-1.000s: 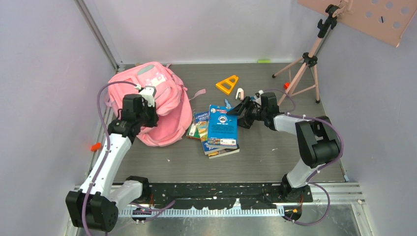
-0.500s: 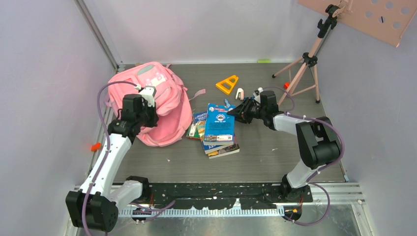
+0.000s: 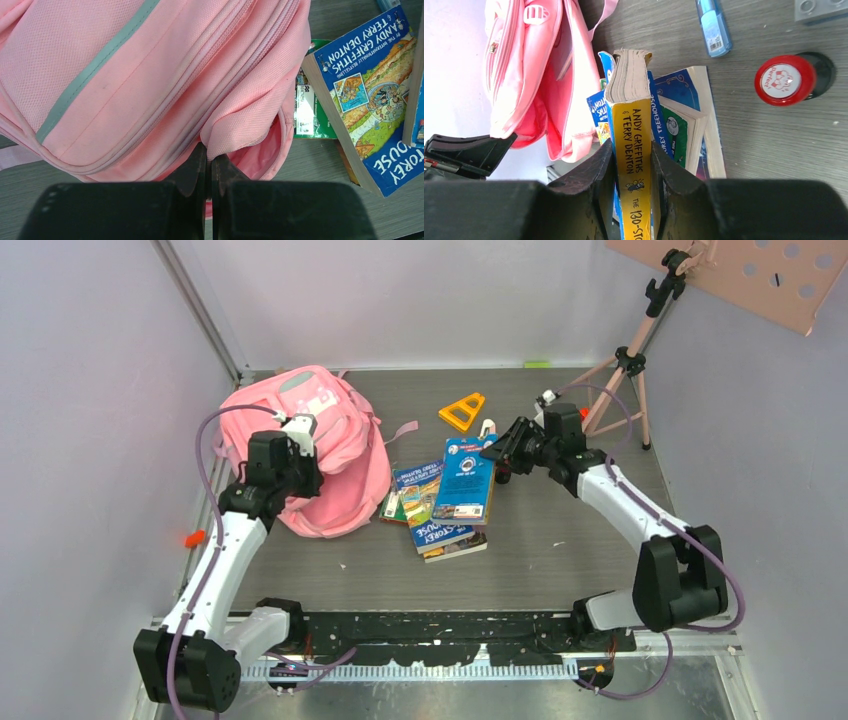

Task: Pack the student bag
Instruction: Pick up the book from the center of the board, then place the book in the student bag.

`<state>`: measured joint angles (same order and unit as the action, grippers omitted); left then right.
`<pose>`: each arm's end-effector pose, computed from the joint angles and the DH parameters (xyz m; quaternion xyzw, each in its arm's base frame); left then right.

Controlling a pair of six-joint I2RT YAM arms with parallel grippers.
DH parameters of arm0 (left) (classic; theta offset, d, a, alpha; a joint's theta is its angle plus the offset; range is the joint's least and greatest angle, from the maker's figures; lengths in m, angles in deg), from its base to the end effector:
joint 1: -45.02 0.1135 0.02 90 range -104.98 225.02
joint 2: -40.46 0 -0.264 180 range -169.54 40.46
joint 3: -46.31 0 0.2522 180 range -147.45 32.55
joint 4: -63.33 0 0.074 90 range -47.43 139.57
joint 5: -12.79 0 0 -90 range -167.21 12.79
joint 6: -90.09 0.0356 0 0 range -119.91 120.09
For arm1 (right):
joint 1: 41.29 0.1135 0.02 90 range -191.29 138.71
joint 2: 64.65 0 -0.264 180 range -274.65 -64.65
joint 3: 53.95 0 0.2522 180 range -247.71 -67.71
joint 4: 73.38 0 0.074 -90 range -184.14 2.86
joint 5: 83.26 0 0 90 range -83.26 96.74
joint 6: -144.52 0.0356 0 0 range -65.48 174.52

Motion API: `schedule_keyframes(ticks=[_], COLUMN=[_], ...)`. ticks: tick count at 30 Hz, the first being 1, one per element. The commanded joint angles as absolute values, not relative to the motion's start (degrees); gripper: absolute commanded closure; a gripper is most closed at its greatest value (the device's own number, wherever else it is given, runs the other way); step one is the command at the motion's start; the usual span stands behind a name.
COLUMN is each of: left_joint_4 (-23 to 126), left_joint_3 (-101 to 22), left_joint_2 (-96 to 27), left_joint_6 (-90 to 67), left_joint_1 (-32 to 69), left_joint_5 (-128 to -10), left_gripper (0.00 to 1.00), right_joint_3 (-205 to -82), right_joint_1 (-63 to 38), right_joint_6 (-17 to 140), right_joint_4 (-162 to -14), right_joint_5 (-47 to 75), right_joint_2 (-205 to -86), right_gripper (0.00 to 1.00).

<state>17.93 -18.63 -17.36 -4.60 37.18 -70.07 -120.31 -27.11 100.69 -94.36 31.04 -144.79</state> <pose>0.2129 -0.0338 0.3005 0.0518 0.8970 -0.1032 0.4266 0.2942 0.0895 0.2528 0.1449 0.8595 0.3890 0.2981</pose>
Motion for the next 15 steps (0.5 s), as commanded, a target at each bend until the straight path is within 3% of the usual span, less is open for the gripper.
schedule_keyframes(ticks=[1,10,15], left_joint_4=[24.0,23.2,22.1], left_joint_3=[-21.1,-21.5,-22.1], left_joint_2=[-16.3,-15.5,-15.8], left_joint_6=[-6.1,-6.4,-6.1], left_joint_1=[37.4,37.4,37.7], left_joint_5=[-67.2,-70.5,-70.7], left_gripper=[1.00,1.00,1.00], right_joint_3=[-127.1,-140.9,-143.2], right_joint_1=[-27.0,-16.0,-10.2], right_joint_6=[94.6,94.7,102.5], right_joint_4=[-103.1,-113.6,-108.5], right_joint_5=[27.2,23.5,23.4], right_joint_2=[-140.1,-141.5,-144.0], right_gripper=[0.99,0.99,0.99])
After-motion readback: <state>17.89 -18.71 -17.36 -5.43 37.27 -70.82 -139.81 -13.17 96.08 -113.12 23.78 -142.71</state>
